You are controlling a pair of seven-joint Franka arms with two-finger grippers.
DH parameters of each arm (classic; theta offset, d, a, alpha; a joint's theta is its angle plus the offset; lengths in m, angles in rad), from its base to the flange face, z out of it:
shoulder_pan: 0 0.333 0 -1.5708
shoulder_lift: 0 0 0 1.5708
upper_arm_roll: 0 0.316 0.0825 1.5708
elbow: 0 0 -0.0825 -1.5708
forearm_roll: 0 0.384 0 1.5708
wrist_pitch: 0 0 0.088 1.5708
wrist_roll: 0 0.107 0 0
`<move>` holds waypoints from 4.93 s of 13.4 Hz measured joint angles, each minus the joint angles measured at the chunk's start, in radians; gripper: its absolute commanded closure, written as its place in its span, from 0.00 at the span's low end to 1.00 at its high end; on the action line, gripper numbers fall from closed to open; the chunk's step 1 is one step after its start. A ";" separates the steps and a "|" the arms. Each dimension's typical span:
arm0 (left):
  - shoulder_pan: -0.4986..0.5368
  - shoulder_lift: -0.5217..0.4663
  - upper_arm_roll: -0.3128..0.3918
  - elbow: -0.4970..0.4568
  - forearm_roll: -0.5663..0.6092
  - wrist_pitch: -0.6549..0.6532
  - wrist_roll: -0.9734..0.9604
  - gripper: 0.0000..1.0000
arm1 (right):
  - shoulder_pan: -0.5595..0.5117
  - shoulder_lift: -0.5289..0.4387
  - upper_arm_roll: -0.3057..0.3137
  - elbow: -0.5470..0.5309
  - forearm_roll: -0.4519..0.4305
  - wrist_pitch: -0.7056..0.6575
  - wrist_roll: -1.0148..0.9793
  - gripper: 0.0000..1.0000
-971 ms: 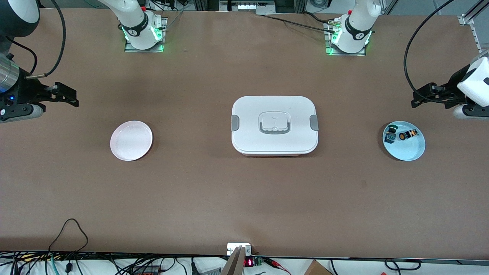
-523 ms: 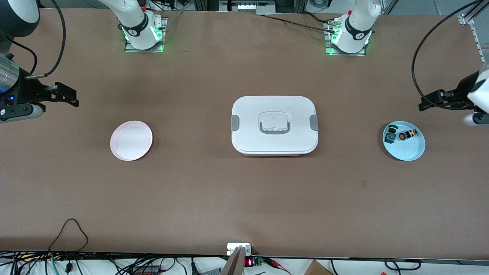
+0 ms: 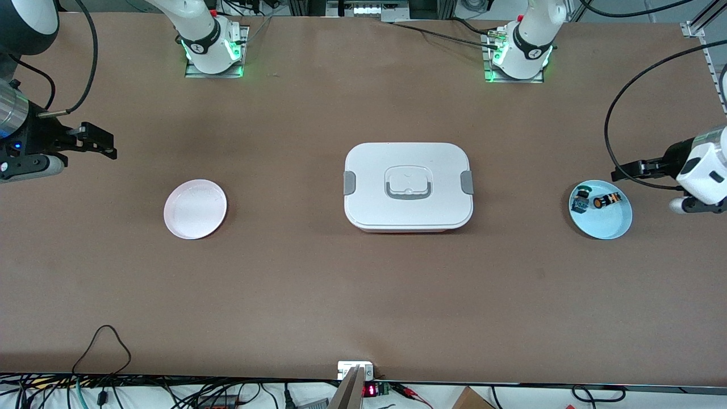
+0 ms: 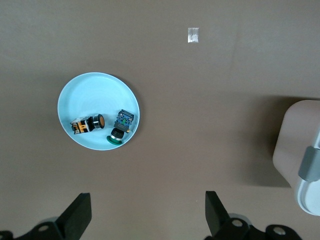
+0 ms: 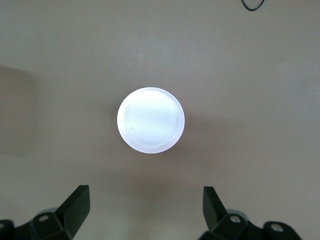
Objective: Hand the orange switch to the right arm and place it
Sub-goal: 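Move the left gripper over the light-blue plate toward the orange switch, then lower the left gripper onto the orange switch on the plate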
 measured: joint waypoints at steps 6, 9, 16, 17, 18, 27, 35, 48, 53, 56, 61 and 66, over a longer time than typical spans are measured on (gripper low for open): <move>-0.004 0.065 -0.001 -0.023 0.000 0.025 0.000 0.00 | 0.000 0.000 0.000 0.000 0.000 0.000 0.000 0.00; 0.017 0.109 0.001 -0.024 0.000 0.032 0.000 0.00 | 0.000 0.000 0.000 0.000 0.000 0.000 0.000 0.00; 0.121 0.240 0.005 -0.062 0.029 0.153 0.078 0.00 | 0.000 0.000 0.000 0.000 0.000 0.000 0.000 0.00; 0.127 0.248 0.005 -0.071 0.034 0.184 0.089 0.00 | 0.000 0.000 0.000 0.000 0.000 0.000 0.000 0.00; 0.136 0.253 0.005 -0.084 0.037 0.219 0.110 0.00 | 0.000 0.000 0.000 0.000 0.000 0.000 0.000 0.00; 0.244 0.264 0.007 -0.246 0.033 0.528 0.353 0.00 | 0.000 0.000 0.000 0.000 0.000 0.000 0.000 0.00; 0.243 0.265 0.001 -0.350 -0.001 0.693 0.354 0.00 | 0.003 0.000 0.001 0.000 0.000 0.001 0.000 0.00; 0.269 0.280 0.004 -0.385 -0.027 0.713 0.341 0.00 | 0.009 0.000 0.008 0.000 0.000 0.004 0.000 0.00; 0.270 0.283 0.004 -0.385 -0.031 0.735 0.329 0.00 | 0.009 0.000 0.008 0.000 0.000 0.005 0.000 0.00; 0.270 0.290 0.004 -0.386 -0.031 0.747 0.321 0.00 | 0.008 0.000 0.008 0.000 0.000 0.006 0.000 0.00; 0.270 0.309 0.004 -0.386 -0.031 0.776 0.318 0.00 | 0.008 0.000 0.008 0.000 0.000 0.010 0.000 0.00; 0.270 0.319 0.004 -0.386 -0.031 0.787 0.313 0.00 | 0.005 0.000 0.006 0.000 0.000 0.010 0.000 0.00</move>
